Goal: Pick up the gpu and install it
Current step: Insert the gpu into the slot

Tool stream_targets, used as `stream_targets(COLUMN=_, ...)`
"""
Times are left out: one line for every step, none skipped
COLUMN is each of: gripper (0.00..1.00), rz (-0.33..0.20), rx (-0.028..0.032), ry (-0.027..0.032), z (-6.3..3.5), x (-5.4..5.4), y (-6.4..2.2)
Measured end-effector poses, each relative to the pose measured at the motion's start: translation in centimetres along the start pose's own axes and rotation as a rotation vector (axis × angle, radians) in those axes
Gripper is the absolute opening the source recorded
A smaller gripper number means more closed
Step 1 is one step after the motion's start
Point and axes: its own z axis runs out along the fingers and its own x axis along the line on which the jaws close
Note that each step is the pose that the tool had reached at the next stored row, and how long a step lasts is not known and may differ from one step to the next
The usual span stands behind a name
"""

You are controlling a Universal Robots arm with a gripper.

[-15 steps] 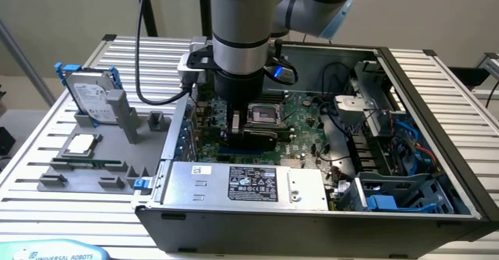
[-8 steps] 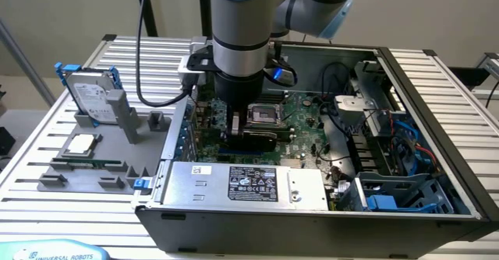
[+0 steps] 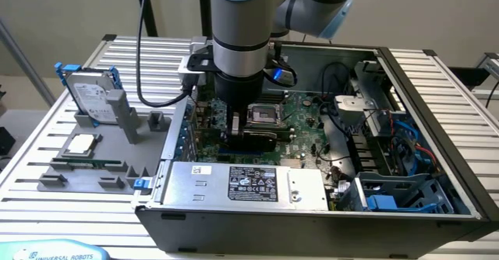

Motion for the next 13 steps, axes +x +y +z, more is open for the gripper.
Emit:
stream_targets(gripper=0.27, rz=0.0, rx=0.0004, ry=-0.0008, z=0.06, x=-0.03, y=0.0)
stream_targets(gripper=0.27, rz=0.0, rx=0.0002, ry=-0.0006, z=0.04, x=-0.05, y=0.0)
stream_targets(gripper=0.27, rz=0.0, rx=-0.0001, ry=-0.0001, z=0.02, x=-0.04, y=0.01)
stream_targets(gripper=0.27, rz=0.0, rx=-0.0003, ry=0.0006, z=0.0, x=-0.04, y=0.01)
stream_targets(gripper=0.27, rz=0.0, rx=-0.0005, ry=0.0009, z=0.01, x=-0.04, y=0.01)
stream_targets(gripper=0.27, rz=0.0, rx=-0.0006, ry=0.0011, z=0.03, x=-0.04, y=0.01)
stream_targets(gripper=0.27, rz=0.0, rx=-0.0006, ry=0.0011, z=0.05, x=-0.03, y=0.02)
stream_targets(gripper=0.27, rz=0.0, rx=-0.0006, ry=0.001, z=0.07, x=-0.03, y=0.02)
stream_targets(gripper=0.27, rz=0.0, rx=-0.0005, ry=0.0009, z=0.09, x=-0.04, y=0.02)
stream_targets(gripper=0.27, rz=0.0, rx=-0.0005, ry=0.0009, z=0.11, x=-0.03, y=0.02)
stream_targets(gripper=0.27, rz=0.0, rx=-0.0005, ry=0.0009, z=0.13, x=-0.03, y=0.02)
stream_targets(gripper=0.27, rz=0.0, rx=-0.0005, ry=0.0008, z=0.15, x=-0.04, y=0.02)
stream_targets(gripper=0.27, rz=0.0, rx=-0.0005, ry=0.0009, z=0.16, x=-0.04, y=0.02)
